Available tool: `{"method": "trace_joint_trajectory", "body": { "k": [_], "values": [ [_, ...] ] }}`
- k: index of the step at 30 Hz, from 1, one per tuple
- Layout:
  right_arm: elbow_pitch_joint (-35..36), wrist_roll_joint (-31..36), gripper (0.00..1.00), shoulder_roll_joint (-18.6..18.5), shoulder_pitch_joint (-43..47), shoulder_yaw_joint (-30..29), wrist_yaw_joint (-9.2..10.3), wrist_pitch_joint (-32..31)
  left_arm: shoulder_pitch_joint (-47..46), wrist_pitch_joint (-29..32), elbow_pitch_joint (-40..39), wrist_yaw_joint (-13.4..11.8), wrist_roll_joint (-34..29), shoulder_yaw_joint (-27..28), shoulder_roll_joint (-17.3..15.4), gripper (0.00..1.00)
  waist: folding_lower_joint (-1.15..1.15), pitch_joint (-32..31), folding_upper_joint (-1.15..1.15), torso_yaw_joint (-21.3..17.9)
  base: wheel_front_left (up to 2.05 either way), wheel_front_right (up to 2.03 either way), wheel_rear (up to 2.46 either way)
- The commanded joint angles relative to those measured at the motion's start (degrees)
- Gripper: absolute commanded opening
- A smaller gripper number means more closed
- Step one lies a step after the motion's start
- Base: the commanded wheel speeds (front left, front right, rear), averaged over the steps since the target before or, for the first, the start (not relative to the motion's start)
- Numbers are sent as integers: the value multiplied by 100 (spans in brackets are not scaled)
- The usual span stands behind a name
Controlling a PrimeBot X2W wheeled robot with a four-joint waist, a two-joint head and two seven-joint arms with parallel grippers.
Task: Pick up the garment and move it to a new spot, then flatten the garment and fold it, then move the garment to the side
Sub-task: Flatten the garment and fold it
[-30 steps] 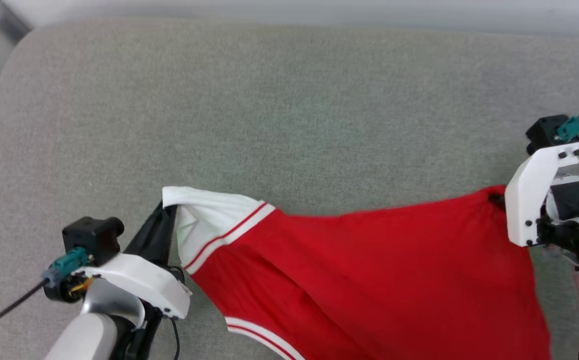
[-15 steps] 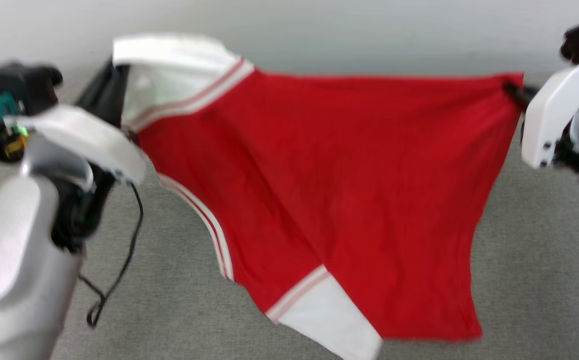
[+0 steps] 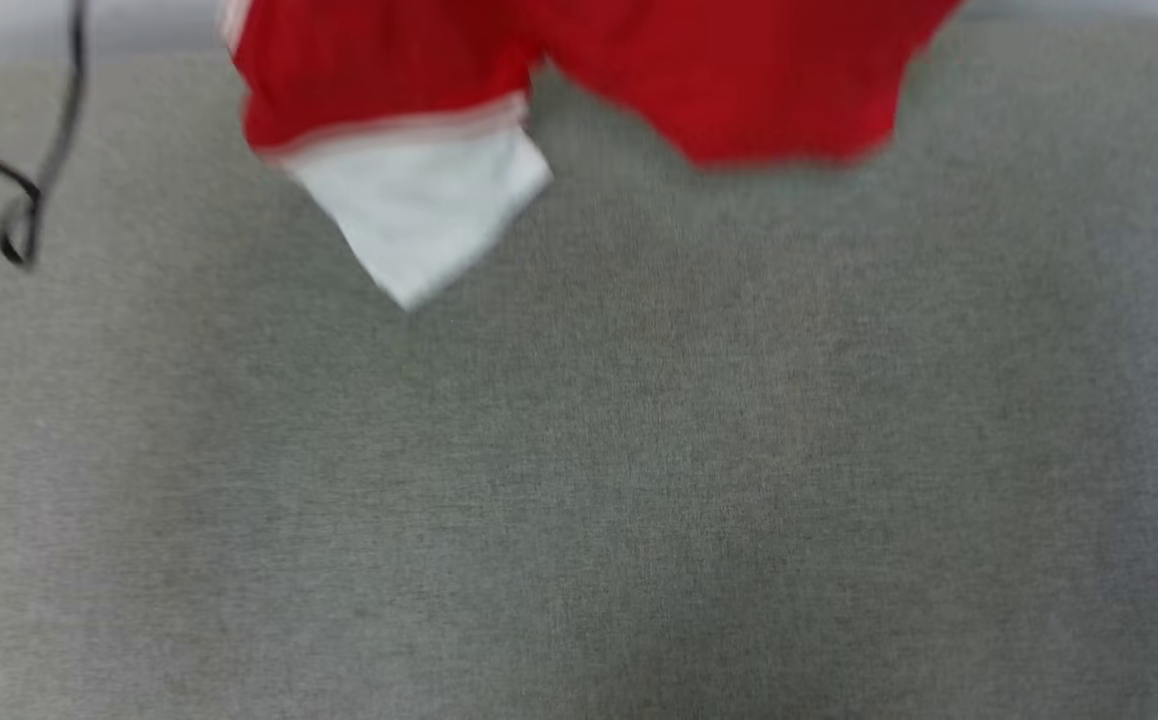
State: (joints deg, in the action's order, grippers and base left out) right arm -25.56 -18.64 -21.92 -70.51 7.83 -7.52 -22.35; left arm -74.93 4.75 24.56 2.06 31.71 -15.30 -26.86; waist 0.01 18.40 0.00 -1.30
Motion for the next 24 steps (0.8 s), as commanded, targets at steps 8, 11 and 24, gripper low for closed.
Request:
{"method": "trace_joint_trajectory", "body": {
  "k": [8, 11, 24],
  "values": [
    [-345, 421, 0, 201, -1218, -169, 8, 872, -1593, -452, 678, 160, -208, 151, -238, 0, -1, 1256, 0, -220, 0, 0, 0],
    [-450, 495, 0, 266, -1421, -164, 8, 1052, -1821, -549, 822, 203, -251, 124, -264, 0, -1, 1429, 0, -237, 0, 0, 0],
    [-890, 643, 0, 742, -2135, 57, 7, 1917, -2423, -901, 1477, 257, -196, 158, -246, 0, -1, 2549, 0, -341, 0, 0, 0]
  ]
}}
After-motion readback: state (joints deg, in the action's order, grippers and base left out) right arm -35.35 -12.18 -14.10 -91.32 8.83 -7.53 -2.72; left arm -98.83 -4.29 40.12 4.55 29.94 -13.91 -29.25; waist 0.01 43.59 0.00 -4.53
